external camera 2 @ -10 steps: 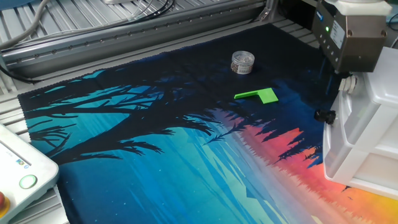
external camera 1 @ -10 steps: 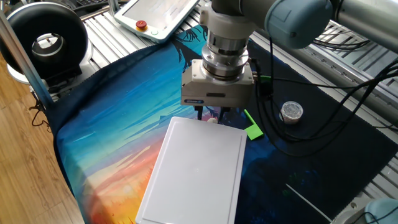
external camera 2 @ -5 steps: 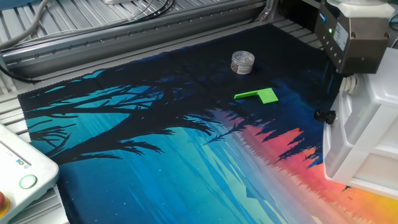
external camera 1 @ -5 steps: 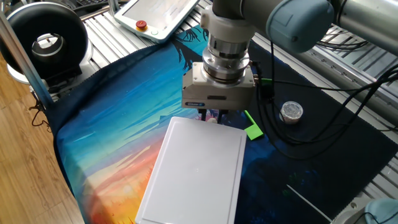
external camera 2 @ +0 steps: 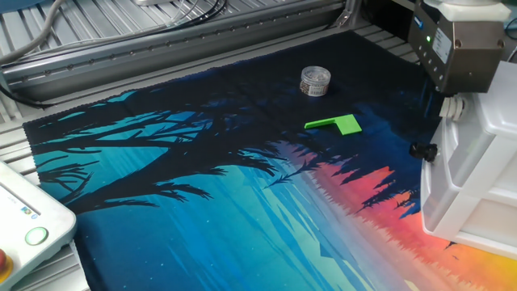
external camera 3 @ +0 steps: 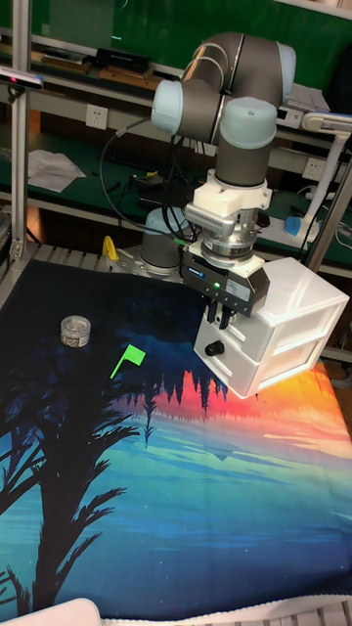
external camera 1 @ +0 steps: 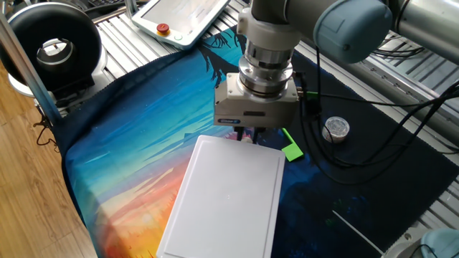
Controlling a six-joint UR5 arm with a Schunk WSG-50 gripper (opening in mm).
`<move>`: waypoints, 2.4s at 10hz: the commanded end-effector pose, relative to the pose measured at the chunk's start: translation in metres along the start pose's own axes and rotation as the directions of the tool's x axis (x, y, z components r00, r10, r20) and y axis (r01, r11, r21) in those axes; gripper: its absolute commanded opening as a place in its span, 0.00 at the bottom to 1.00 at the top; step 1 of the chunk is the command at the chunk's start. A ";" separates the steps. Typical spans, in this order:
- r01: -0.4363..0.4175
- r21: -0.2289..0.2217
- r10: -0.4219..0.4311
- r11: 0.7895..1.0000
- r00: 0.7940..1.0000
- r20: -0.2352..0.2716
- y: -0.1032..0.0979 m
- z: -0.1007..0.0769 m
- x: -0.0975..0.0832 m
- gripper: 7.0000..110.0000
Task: Grasp the handle and open the drawer
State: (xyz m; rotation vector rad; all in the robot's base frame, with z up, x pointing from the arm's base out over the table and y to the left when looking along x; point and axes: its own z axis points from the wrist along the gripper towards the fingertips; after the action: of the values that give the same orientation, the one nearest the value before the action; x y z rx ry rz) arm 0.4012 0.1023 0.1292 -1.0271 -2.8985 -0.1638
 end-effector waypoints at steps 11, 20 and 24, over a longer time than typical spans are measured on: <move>0.050 -0.039 -0.050 0.998 0.999 -0.008 0.015 -0.003 0.009 0.57; -0.019 -0.028 0.018 0.999 0.999 -0.027 0.009 0.000 0.011 0.36; -0.019 -0.019 0.018 1.000 0.999 -0.027 0.006 -0.001 0.010 0.00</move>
State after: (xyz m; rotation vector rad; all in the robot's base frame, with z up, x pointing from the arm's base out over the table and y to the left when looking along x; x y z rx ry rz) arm 0.3971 0.1122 0.1290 -1.0340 -2.8804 -0.1925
